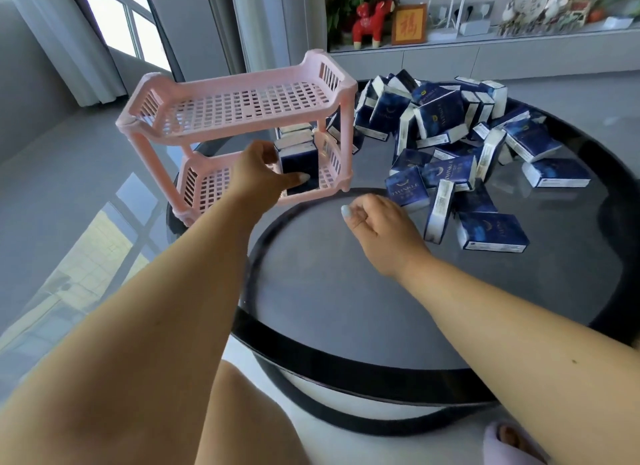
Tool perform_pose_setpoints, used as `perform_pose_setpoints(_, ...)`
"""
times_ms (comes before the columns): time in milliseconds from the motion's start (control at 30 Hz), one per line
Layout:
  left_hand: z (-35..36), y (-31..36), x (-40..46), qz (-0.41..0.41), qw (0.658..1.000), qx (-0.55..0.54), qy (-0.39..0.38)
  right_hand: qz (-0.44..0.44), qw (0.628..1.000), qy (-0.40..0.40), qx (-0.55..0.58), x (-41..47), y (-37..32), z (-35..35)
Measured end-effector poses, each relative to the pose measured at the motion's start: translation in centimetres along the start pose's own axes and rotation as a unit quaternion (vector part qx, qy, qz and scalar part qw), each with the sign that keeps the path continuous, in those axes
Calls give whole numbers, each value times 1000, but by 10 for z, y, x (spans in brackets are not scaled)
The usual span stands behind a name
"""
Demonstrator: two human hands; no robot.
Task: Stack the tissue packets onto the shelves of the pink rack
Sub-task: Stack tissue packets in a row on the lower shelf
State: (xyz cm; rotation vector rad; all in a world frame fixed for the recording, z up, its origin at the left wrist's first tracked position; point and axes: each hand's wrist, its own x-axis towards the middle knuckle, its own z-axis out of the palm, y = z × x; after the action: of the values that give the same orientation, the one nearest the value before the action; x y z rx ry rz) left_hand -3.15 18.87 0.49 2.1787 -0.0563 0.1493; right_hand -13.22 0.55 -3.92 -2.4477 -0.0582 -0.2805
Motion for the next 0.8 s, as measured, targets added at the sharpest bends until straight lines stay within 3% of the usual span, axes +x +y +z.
perform_pose_setpoints(167,13,-8,16,-18,1000,-12,-8,4,991,-29,-134,2,-1,3)
perform_pose_setpoints(333,19,-13,26,-12,1000,-10,-7,5,979,-70,-192,3,-3,7)
perform_pose_setpoints(800,25,-17,31,-12,1000,24,15,0,978,-57,-202,1,-6,3)
